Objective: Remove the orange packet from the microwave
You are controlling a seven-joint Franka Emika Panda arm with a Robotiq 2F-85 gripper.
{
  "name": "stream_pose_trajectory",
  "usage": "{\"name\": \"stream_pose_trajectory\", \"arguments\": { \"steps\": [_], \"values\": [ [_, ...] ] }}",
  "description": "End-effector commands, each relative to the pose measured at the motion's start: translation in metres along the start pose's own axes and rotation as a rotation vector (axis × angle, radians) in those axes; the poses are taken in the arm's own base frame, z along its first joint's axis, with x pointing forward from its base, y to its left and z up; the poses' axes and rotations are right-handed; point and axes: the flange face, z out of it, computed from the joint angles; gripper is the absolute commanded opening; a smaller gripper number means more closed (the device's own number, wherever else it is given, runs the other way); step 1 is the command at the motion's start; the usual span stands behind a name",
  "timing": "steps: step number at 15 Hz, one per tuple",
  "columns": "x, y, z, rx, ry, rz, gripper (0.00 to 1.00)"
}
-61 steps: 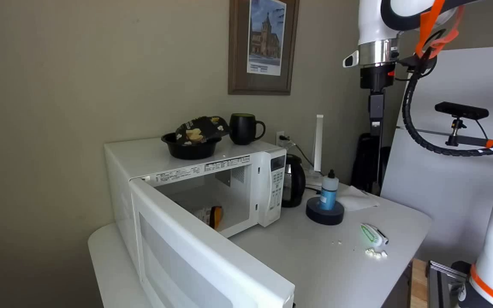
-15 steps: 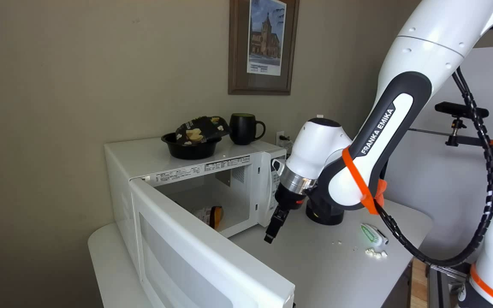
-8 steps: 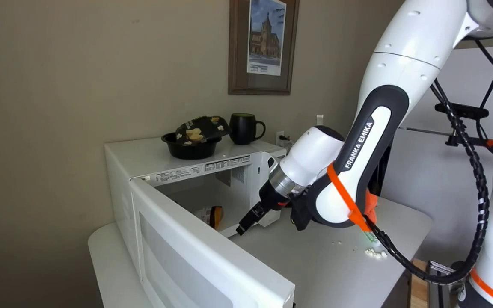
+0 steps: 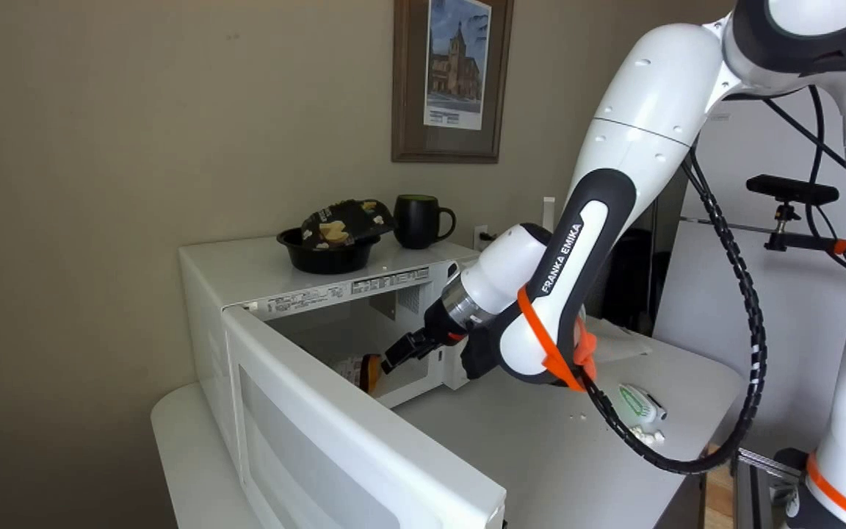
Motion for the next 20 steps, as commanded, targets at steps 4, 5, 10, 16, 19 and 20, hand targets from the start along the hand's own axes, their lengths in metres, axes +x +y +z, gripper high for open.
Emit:
{"name": "stream_pose_trajectory", "arguments": {
  "steps": [4,5,10,16,19,20],
  "values": [
    [0.016,0.008,0.044,0.0,-0.018,0.056,1.0],
    [0.017,0.008,0.049,0.002,-0.019,0.059,1.0],
    [0.025,0.01,0.072,0.007,-0.016,0.073,1.0],
    [0.028,0.007,0.09,0.018,-0.006,0.066,0.4],
    [0.028,0.008,0.094,0.019,-0.003,0.066,0.17],
    [0.028,0.008,0.095,0.021,-0.001,0.066,0.11]
  ]
}}
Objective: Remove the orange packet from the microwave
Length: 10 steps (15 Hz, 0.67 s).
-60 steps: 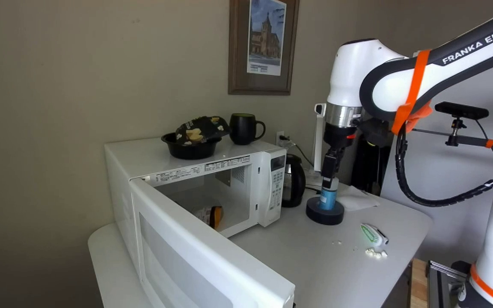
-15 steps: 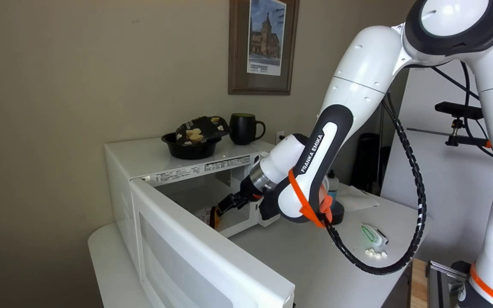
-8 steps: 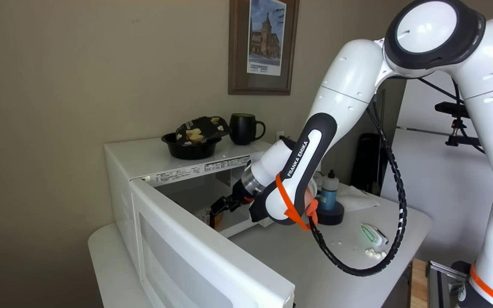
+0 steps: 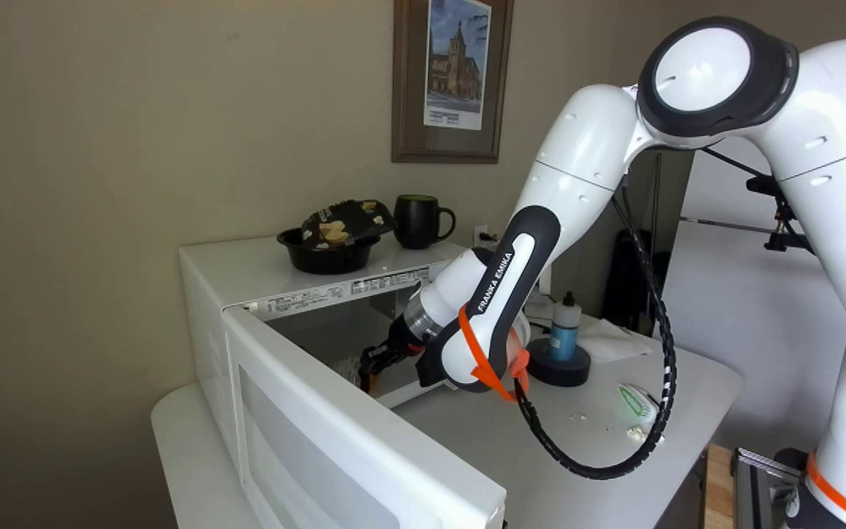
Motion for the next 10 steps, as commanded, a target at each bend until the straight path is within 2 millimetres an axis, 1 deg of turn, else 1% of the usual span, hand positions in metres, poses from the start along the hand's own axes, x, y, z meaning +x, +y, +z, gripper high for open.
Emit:
{"name": "stream_pose_trajectory", "arguments": {
  "steps": [1,2,6,8,10],
  "values": [
    [0.0,0.0,0.011,0.007,-0.008,0.007,0.02],
    [-0.001,0.0,0.011,0.008,-0.006,0.005,0.0],
    [-0.004,-0.001,0.005,0.018,-0.004,-0.006,0.0],
    [-0.011,-0.009,-0.007,0.048,-0.008,-0.025,0.0],
    [-0.025,-0.016,-0.027,0.083,-0.009,-0.058,0.0]
  ]
}}
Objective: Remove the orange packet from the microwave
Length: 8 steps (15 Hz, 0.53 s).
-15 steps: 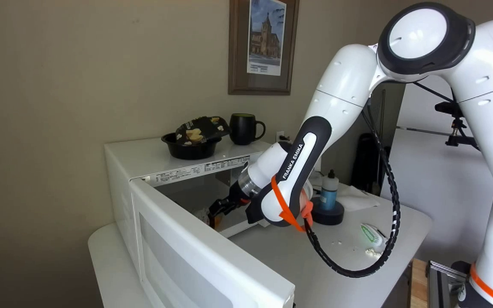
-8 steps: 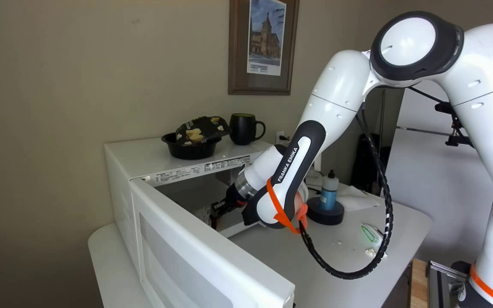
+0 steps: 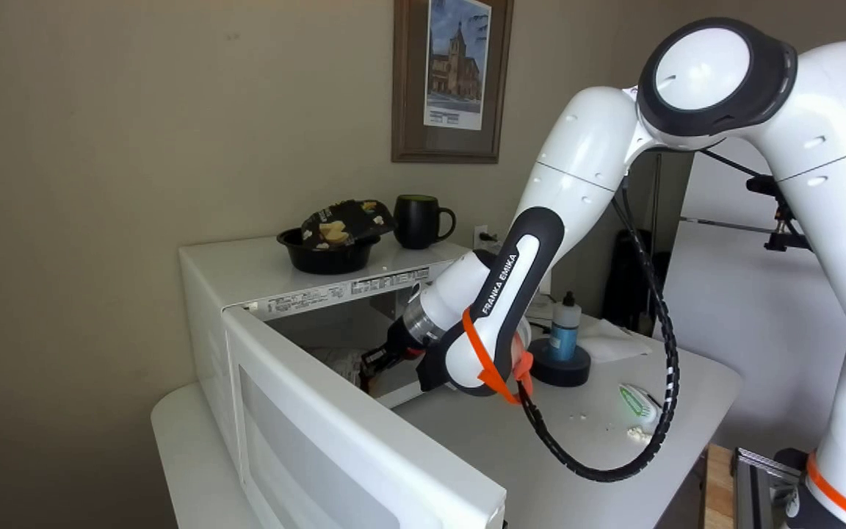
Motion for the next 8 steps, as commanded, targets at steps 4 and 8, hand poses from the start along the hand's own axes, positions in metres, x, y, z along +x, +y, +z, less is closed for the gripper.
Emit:
{"name": "stream_pose_trajectory", "arguments": {
  "steps": [4,8],
  "values": [
    [-0.04,-0.006,-0.068,0.108,0.066,-0.062,0.0],
    [-0.067,0.005,-0.128,0.128,0.107,-0.084,0.0]
  ]
}}
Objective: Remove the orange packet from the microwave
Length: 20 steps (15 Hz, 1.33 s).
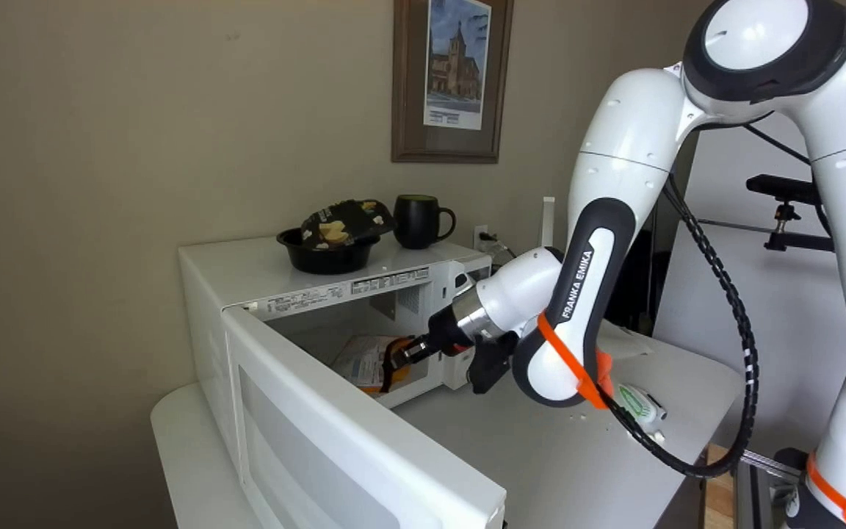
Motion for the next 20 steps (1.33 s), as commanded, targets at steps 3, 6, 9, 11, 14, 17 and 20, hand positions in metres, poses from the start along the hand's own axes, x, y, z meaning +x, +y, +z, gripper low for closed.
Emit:
{"name": "stream_pose_trajectory", "arguments": {
  "steps": [3,6,9,11,14,17,20],
  "values": [
    [-0.04,-0.002,-0.089,0.023,-0.056,-0.039,0.0],
    [-0.013,0.019,-0.086,-0.012,-0.07,-0.048,0.0],
    [-0.004,0.037,-0.097,-0.026,-0.064,-0.021,0.0],
    [-0.01,0.041,-0.101,-0.01,-0.097,-0.02,0.0],
    [-0.029,0.037,-0.11,0.039,-0.184,-0.034,0.0],
    [-0.036,0.04,-0.133,0.043,-0.227,-0.029,0.0],
    [-0.04,0.046,-0.163,0.022,-0.256,-0.015,0.0]
  ]
}}
